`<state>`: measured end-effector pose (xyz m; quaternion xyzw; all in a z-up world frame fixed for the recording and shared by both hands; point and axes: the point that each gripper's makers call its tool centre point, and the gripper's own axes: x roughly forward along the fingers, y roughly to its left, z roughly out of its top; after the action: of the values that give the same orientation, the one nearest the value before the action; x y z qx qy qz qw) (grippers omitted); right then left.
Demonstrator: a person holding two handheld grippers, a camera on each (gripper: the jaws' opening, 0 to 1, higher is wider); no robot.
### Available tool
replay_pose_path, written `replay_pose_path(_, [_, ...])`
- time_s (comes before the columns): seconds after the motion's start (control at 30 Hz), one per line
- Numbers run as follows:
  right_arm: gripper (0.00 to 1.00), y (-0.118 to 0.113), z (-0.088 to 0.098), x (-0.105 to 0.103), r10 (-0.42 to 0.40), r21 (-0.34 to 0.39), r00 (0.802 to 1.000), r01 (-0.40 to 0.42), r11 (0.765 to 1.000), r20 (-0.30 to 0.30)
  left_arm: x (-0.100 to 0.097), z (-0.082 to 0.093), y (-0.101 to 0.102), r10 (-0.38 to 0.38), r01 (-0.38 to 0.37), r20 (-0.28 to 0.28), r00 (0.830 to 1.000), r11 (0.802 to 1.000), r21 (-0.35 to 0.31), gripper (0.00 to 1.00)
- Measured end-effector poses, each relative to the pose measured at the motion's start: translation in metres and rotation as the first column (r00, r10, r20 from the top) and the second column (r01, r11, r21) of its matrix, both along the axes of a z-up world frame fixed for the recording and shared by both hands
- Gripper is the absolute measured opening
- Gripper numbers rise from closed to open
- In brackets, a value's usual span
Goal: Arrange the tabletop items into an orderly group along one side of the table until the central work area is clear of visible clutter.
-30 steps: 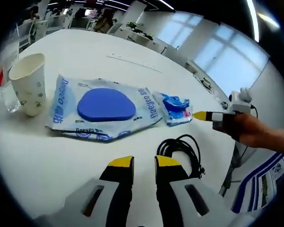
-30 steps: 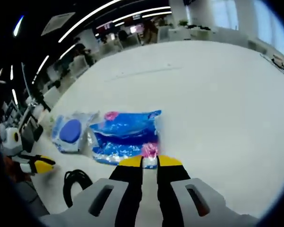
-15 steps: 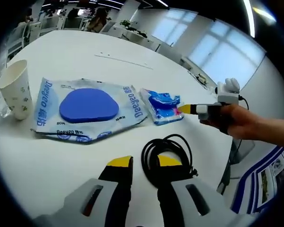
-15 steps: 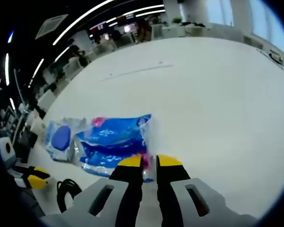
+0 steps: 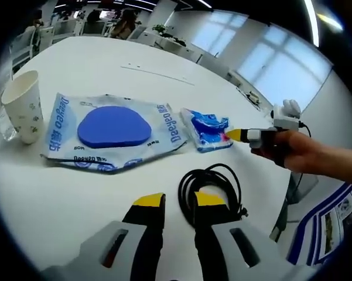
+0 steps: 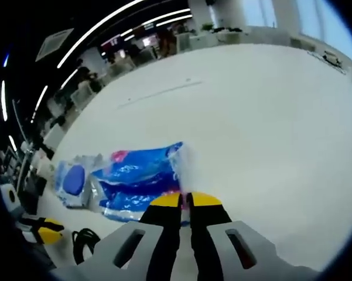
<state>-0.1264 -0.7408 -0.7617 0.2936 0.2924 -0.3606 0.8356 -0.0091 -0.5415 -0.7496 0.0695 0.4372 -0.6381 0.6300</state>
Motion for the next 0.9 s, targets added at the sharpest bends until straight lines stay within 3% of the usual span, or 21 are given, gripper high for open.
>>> replay_pose_path(0.23, [0.04,0.001,0.000,0.007,0.008,0.012,1.000,-0.008,1.000,0.019,-0.006,-0.002,0.000,-0.014,0.014,0.006,1.000,1.000,0.009,0.16])
replay_pose_path(0.6, [0.10,0.015,0.015,-0.015,-0.007,-0.007,0.999,0.007,1.000,0.040,-0.016,-0.006,-0.001,-0.046,0.046,0.012,0.999,0.999,0.026,0.18])
replay_pose_path(0.7, [0.13,0.033,0.019,-0.013,0.066,-0.027,0.997,-0.065,0.998,0.043,-0.020,-0.007,-0.002,-0.055,0.054,0.012,0.998,0.998,0.028,0.18])
replay_pose_path(0.77, [0.14,0.054,0.020,-0.004,0.154,-0.008,0.985,-0.154,0.988,0.081,-0.021,-0.007,-0.002,-0.061,0.060,0.014,0.998,0.998,0.029,0.18])
replay_pose_path(0.83, [0.17,0.074,0.019,0.003,0.235,0.013,0.966,-0.238,0.971,0.103,-0.023,-0.007,-0.002,-0.065,0.065,0.014,0.998,0.997,0.032,0.18])
replay_pose_path(0.87, [0.19,0.086,0.019,0.007,0.303,0.008,0.948,-0.305,0.952,0.100,-0.023,-0.008,-0.002,-0.067,0.067,0.017,0.998,0.997,0.032,0.18])
replay_pose_path(0.9, [0.20,0.090,0.019,0.006,0.325,-0.011,0.942,-0.325,0.946,0.080,-0.024,-0.008,-0.002,-0.068,0.068,0.017,0.998,0.997,0.032,0.17])
